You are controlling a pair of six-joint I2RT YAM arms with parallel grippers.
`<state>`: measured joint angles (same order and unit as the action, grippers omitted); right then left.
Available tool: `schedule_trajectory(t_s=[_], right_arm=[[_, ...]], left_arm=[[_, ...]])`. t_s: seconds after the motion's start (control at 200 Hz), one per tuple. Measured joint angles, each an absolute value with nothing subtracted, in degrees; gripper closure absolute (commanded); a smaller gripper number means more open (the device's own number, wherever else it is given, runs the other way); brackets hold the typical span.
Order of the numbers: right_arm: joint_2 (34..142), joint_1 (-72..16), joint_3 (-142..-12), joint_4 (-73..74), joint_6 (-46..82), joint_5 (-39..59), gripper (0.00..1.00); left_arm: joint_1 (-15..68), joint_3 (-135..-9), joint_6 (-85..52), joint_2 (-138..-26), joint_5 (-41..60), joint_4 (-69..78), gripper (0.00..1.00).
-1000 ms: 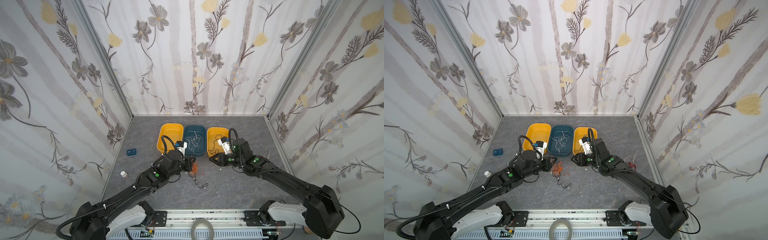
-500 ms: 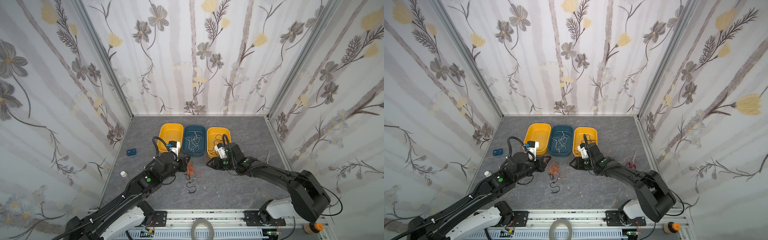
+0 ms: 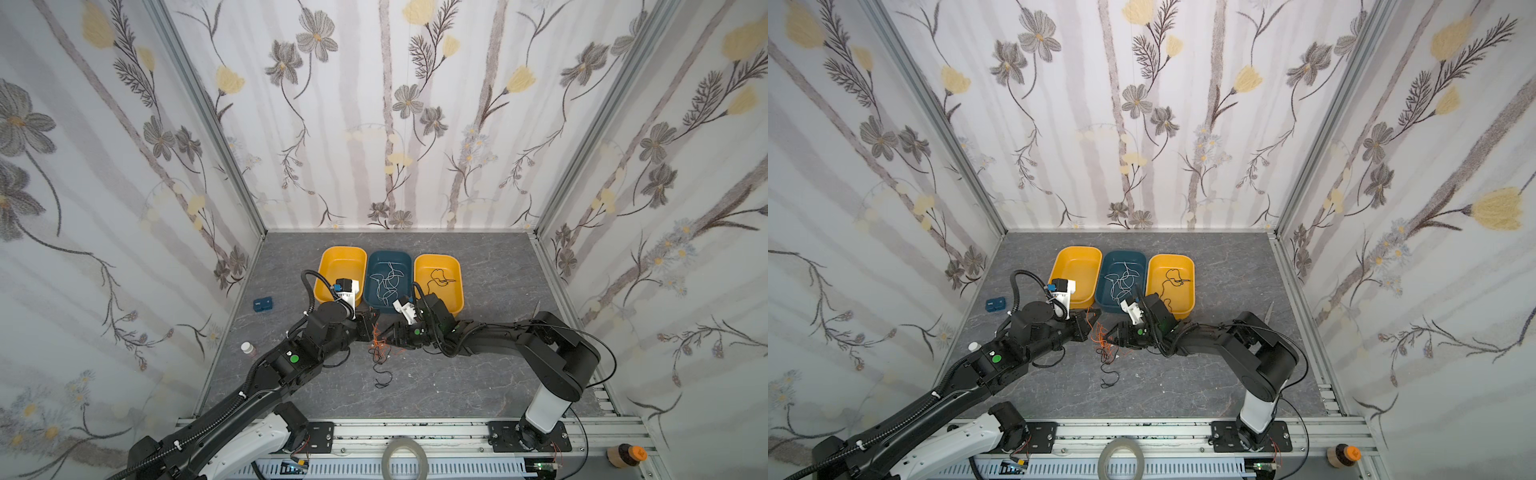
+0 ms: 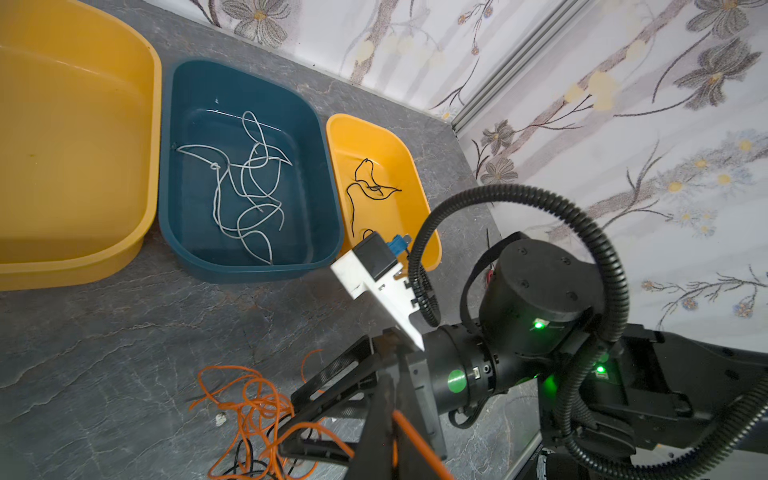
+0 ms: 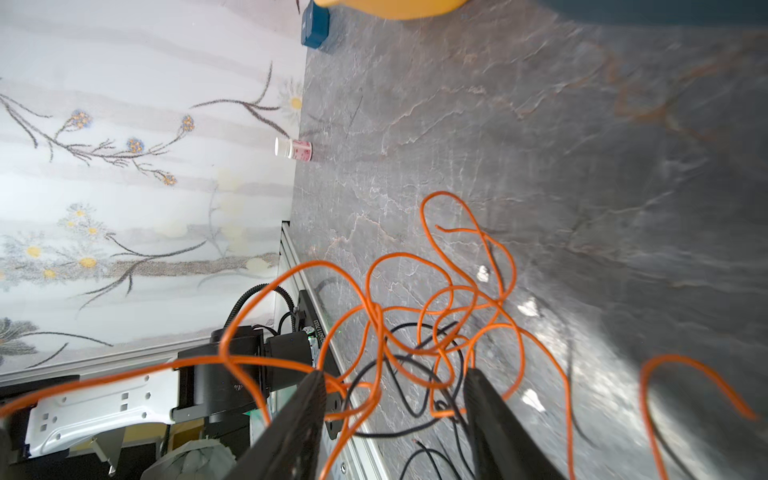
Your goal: Untangle the cables
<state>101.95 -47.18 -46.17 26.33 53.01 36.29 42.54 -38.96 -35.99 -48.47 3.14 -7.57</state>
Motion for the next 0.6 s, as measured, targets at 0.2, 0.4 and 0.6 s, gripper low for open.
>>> schedule_trajectory(t_s=[0.2,0.4,0.6], right_arm=[[105.54,-47.20,-46.28,29.78,55.99,36.71,0.82],[103.00,-47.27,-45.93,25.91,53.76,34.44,0.90],[98.08,-47.27,-46.06,13.21,46.89,26.09,0.91]], left_arm=[[42.54,-40.29,-35.99,-46.94,3.27,-8.45,1.00],[42.54,-43.05,-34.68,-44.80,2.79,-10.20,1.00],[41.82,-46.30,-33.01,-43.24,0.93,-13.91,1.00]])
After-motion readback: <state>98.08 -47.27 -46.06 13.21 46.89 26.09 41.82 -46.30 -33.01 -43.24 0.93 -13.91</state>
